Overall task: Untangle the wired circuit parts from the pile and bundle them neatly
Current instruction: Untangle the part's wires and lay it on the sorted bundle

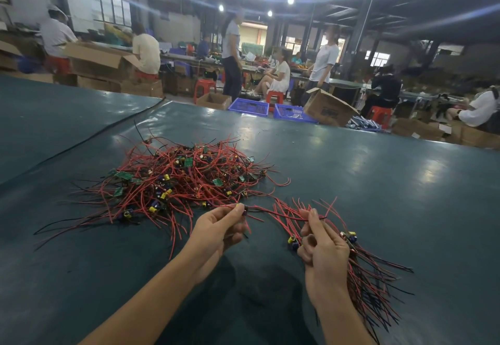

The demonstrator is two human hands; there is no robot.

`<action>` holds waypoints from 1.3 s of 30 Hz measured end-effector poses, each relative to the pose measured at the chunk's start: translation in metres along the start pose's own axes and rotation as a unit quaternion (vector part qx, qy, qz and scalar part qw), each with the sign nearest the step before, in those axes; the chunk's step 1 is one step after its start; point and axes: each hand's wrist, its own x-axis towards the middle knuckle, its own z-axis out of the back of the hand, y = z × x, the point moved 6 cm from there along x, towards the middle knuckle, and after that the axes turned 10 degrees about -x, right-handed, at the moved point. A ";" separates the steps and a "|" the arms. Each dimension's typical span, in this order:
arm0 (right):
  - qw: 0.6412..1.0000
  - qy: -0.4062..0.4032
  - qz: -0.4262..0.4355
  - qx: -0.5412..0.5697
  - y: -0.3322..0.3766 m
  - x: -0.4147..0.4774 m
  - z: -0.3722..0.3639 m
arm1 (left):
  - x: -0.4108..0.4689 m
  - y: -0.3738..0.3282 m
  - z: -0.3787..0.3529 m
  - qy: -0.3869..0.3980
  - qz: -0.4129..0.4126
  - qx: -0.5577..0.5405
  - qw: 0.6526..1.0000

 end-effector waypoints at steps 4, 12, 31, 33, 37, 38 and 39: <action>0.998 0.056 -0.004 0.036 0.002 -0.006 -0.009 | 0.001 0.000 -0.002 0.010 0.033 -0.061 0.998; 0.994 0.093 -0.019 -0.057 -0.012 -0.013 -0.020 | 0.001 0.002 -0.003 0.028 0.076 -0.134 0.988; 0.995 0.040 -0.081 -0.036 -0.023 -0.029 -0.033 | -0.013 0.031 -0.017 0.135 0.058 0.117 0.982; 0.995 0.050 -0.080 -0.033 -0.022 -0.030 -0.034 | -0.018 0.030 -0.022 0.175 0.011 0.174 0.969; 0.991 0.092 -0.045 -0.091 -0.016 -0.038 -0.043 | -0.023 0.021 -0.030 0.173 -0.050 0.169 0.969; 0.989 0.098 -0.031 -0.106 -0.015 -0.040 -0.046 | -0.023 0.019 -0.030 0.159 -0.068 0.170 0.970; 0.987 0.102 -0.017 -0.119 -0.015 -0.042 -0.048 | -0.021 0.018 -0.029 0.143 -0.082 0.170 0.972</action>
